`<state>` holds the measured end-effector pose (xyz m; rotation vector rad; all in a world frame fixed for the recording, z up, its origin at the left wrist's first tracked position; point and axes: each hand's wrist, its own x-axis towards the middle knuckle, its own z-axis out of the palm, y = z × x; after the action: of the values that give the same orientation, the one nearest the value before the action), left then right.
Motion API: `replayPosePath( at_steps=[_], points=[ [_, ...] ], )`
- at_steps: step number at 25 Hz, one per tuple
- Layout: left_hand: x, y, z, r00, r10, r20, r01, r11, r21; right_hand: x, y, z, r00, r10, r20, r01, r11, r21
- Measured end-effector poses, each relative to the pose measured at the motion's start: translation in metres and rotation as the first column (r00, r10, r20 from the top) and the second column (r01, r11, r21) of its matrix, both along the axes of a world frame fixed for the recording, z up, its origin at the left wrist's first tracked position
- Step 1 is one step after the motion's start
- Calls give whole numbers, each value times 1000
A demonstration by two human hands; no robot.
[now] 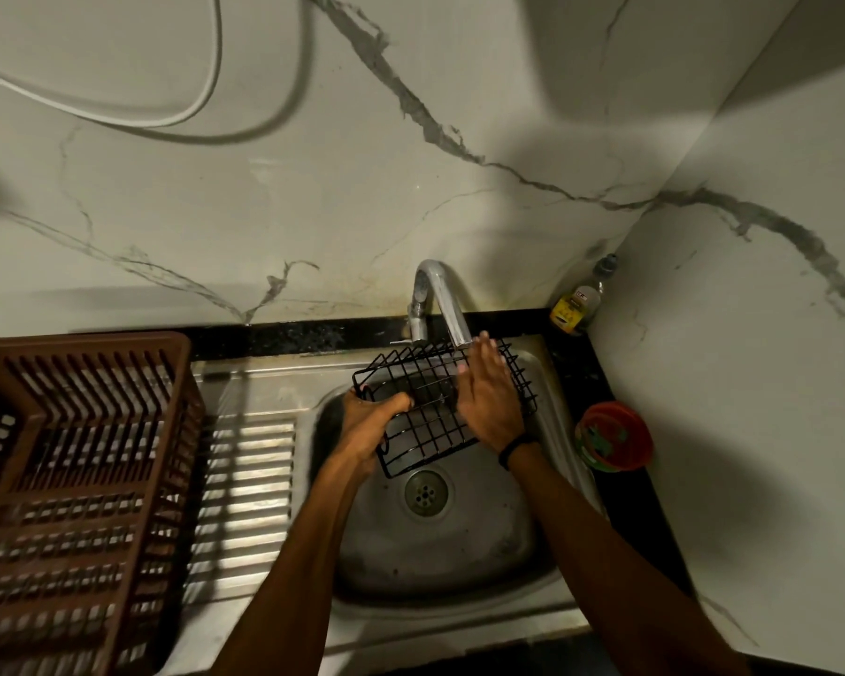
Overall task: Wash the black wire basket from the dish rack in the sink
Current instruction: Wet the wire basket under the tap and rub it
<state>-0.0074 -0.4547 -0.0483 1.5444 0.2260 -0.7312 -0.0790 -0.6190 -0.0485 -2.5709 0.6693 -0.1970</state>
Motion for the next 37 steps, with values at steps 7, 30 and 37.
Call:
replayPosePath(
  at_steps=[7, 30, 37],
  points=[
    [0, 1, -12, 1000, 18, -9, -18, 1000, 11, -7, 7, -5, 999, 18, 28, -17, 1000, -22],
    [7, 9, -7, 993, 121, -10, -121, 993, 9, -21, 14, -7, 1000, 31, 1, -31, 1000, 3],
    [3, 0, -4, 972, 193, -136, -201, 978, -47, -27, 32, -3, 994, 69, 79, -73, 996, 49]
  ],
)
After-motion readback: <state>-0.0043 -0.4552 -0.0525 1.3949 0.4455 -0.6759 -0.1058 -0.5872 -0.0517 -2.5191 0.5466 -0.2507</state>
